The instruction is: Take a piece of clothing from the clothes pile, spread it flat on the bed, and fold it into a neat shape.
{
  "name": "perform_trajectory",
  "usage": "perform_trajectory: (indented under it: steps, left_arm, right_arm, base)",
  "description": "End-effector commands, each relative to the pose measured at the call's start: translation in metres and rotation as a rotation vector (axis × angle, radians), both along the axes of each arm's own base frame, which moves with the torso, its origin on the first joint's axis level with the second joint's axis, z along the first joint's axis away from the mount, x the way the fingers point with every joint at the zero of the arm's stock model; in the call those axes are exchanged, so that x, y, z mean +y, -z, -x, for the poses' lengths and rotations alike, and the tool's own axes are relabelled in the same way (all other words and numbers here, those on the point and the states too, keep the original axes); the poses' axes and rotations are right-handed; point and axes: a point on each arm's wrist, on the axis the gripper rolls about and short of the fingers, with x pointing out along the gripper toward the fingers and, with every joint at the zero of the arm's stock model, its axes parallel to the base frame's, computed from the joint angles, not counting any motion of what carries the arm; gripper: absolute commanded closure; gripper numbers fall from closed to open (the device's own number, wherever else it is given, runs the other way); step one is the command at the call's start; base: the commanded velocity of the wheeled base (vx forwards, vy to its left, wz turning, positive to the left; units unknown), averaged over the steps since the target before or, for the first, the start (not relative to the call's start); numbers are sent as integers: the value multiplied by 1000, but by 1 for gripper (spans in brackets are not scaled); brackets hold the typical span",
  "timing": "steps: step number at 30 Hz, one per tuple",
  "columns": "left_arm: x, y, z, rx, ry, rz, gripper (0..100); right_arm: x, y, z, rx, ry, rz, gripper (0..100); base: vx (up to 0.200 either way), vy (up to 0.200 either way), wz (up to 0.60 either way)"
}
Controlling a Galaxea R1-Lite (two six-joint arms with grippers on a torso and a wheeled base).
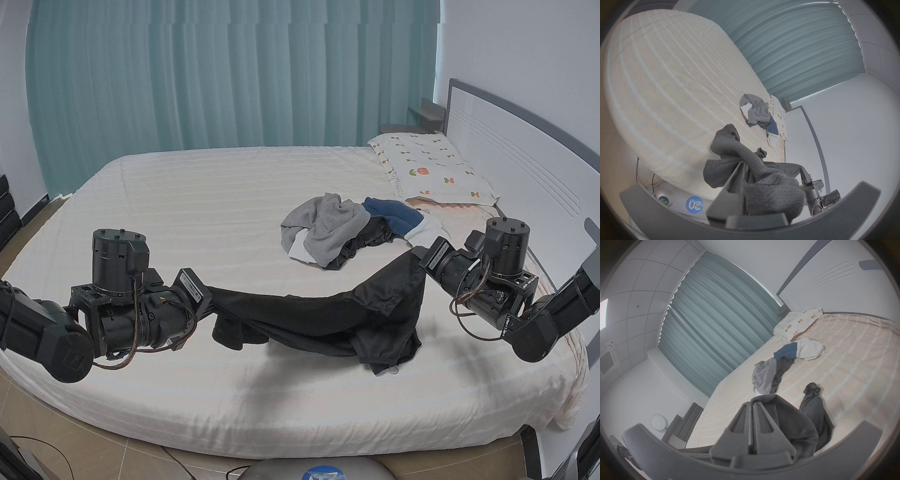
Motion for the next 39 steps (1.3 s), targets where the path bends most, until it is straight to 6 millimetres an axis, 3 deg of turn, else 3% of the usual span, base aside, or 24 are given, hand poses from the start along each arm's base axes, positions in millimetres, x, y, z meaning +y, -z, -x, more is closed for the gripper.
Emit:
perform_trajectory:
  steps: [1, 9, 39]
  left_arm:
    - [2, -3, 1, -9, -6, 4, 100]
    - [4, -4, 1, -13, -10, 7, 100]
    - [8, -11, 6, -33, -14, 16, 100]
  right_arm:
    - [-1, -4, 0, -28, 6, -13, 100]
    - [-1, 2, -2, -28, 7, -7, 100]
    - [-4, -8, -2, -90, 8, -45, 100]
  base:
    - [0, 200, 0]
    - [0, 200, 0]
    - [0, 200, 0]
